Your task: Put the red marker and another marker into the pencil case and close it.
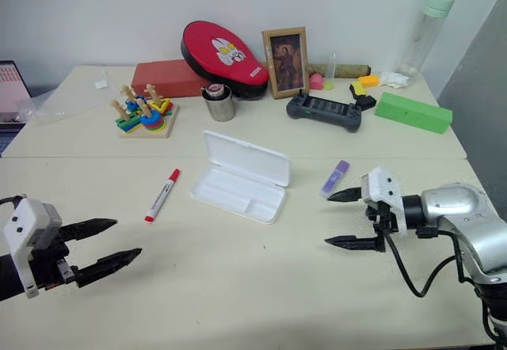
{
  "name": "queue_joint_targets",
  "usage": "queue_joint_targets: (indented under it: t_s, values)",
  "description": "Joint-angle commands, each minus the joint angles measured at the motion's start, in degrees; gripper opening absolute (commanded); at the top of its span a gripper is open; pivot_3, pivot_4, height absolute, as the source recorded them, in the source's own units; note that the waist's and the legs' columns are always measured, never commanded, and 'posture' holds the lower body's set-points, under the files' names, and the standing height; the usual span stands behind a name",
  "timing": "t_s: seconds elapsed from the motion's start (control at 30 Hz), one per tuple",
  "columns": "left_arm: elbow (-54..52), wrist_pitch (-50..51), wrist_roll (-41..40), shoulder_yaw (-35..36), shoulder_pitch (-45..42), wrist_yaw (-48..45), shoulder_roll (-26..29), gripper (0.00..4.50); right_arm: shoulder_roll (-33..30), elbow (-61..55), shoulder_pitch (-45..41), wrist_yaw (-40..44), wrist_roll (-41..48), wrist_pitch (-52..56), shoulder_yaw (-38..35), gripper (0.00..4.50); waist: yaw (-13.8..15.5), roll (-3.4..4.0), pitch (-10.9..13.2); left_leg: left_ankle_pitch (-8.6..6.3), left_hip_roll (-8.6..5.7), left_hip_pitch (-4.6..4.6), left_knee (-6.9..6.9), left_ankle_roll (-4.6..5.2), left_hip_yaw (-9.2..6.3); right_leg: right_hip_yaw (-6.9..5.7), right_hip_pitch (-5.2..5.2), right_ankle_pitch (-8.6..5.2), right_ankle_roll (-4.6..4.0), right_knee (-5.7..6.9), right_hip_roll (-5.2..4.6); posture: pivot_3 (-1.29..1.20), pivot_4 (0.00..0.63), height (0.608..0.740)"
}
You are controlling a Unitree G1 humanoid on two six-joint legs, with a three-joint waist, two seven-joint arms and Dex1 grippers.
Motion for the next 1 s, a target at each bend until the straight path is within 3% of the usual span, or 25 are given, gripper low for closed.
queue_joint_targets:
  t_s: [0.03, 0.23, 1.0]
  values:
    - [-0.23, -1.12, 0.93, 0.01, -1.85, -1.47, 1.74, 4.47, 2.52, 0.66, -4.17, 0.89, -1.96, -3.33, 3.15, 4.44, -0.01, 0.00, 0.00, 0.00, 0.01, 0.00, 0.00, 0.00, -0.01, -0.01, -0.01, 0.00, 0.00, 0.00, 0.00, 0.00, 0.150, 0.740]
    - [-0.12, -1.28, 2.04, -1.08, -3.76, -0.80, 0.67, 4.47, 8.73, 5.49, -9.86, -0.28, -8.61, -8.07, 9.86, 4.44, -0.13, 0.00, 0.01, 0.00, 0.01, -0.01, -0.01, 0.00, 0.00, -0.01, -0.02, 0.00, 0.00, 0.01, 0.01, 0.00, 0.150, 0.740]
    - [1.23, -1.26, 3.66, -1.61, -5.90, -2.18, 0.69, 4.47, 20.68, 16.39, -16.52, -0.97, -23.66, -18.98, 23.18, 4.44, -0.11, 0.01, 0.01, 0.00, 0.02, -0.01, -0.11, -0.01, -0.02, -0.05, -0.06, 0.01, -0.01, 0.06, 0.01, 0.00, 0.150, 0.740]
